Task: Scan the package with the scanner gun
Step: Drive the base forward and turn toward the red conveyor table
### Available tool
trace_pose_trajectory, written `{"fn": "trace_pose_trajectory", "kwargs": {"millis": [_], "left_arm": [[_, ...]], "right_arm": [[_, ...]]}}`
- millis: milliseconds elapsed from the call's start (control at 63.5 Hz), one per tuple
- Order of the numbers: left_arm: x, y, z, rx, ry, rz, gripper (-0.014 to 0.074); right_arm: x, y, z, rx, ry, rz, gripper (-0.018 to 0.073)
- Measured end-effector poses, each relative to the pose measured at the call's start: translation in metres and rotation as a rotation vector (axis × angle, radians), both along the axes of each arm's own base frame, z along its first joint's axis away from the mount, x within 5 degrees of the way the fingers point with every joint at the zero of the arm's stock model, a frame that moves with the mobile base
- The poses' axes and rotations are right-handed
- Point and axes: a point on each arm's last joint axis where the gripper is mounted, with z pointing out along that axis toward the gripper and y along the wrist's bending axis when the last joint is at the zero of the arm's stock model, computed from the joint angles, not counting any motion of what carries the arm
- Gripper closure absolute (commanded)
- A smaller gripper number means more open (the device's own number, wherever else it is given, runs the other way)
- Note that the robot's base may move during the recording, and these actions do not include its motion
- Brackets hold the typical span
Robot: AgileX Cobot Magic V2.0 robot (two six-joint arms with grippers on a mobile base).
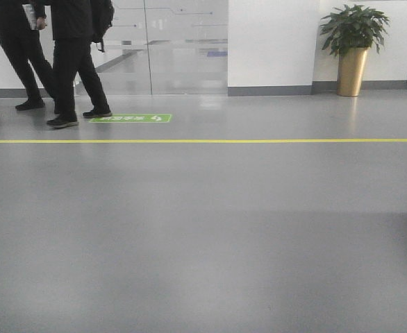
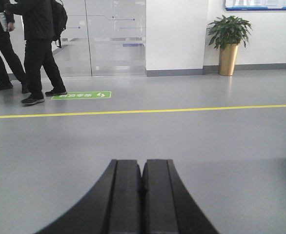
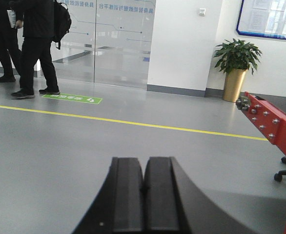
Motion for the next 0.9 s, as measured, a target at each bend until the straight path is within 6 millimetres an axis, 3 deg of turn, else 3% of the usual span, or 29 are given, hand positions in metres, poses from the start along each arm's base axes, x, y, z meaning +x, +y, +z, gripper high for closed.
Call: {"fn": "trace_pose_trajectory", "kwargs": {"millis": [898], "left_arm": [[0.0000,0.0000,0.0000,0.000,0.000,0.000,0.0707]], "right_arm": [[0.0000,0.0000,0.0000,0.000,0.000,0.000,0.0721]]}}
